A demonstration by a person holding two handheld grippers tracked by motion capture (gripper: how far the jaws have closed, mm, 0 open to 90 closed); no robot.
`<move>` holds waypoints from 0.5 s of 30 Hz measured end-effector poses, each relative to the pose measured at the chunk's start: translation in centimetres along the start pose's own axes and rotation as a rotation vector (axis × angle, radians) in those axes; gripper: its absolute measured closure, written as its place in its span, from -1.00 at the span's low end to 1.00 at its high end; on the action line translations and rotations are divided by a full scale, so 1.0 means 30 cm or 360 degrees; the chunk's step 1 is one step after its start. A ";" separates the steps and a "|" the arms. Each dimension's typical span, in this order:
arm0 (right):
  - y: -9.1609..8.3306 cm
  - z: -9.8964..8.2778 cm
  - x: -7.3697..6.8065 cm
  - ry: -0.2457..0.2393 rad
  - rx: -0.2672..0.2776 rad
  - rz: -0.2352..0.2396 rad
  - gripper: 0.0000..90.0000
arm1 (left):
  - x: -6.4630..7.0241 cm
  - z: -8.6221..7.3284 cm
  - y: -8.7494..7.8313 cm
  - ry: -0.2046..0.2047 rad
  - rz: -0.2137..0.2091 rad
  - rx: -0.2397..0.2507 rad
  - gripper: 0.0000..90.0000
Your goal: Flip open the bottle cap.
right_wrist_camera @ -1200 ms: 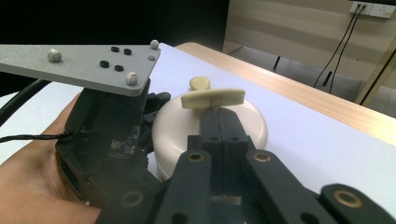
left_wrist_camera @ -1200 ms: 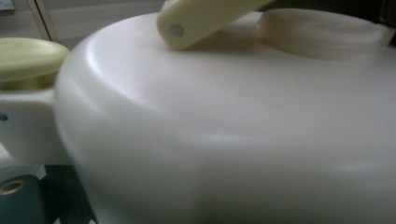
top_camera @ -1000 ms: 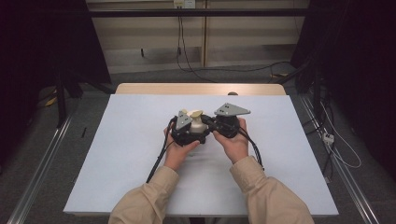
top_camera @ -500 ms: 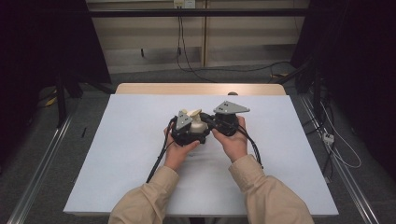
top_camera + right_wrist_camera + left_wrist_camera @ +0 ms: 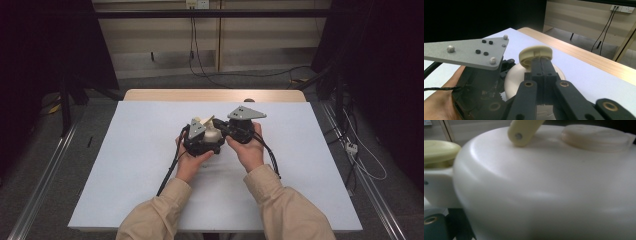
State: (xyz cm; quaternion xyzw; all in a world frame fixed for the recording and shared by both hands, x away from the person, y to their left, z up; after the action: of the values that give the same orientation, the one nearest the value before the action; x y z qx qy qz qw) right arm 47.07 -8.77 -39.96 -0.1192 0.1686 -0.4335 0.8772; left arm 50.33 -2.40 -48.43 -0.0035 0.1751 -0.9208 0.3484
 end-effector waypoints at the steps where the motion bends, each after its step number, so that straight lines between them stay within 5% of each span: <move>1: 0.001 0.001 0.001 -0.0001 -0.0001 -0.0001 1.00 | 0.000 0.000 0.000 0.0000 0.0001 0.0000 -0.88; 15: 0.013 0.017 -0.009 -0.0009 0.0015 0.0007 1.00 | 0.002 0.001 0.001 -0.0009 0.0001 0.0006 -0.88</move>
State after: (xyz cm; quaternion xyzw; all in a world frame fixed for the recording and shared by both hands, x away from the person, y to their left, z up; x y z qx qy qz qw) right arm 47.40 -8.27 -39.58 -0.1160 0.1644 -0.4319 0.8792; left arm 50.32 -2.46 -48.41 -0.0053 0.1723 -0.9210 0.3493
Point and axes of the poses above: each handheld gripper's, and its own axes: y roughly forward along the jaws, z roughly out of its top, x roughly to its right, the point moved 8 cm from there along y, roughly forward along the jaws, and after that the axes turned 10 degrees about y, right-handed, at the moved point
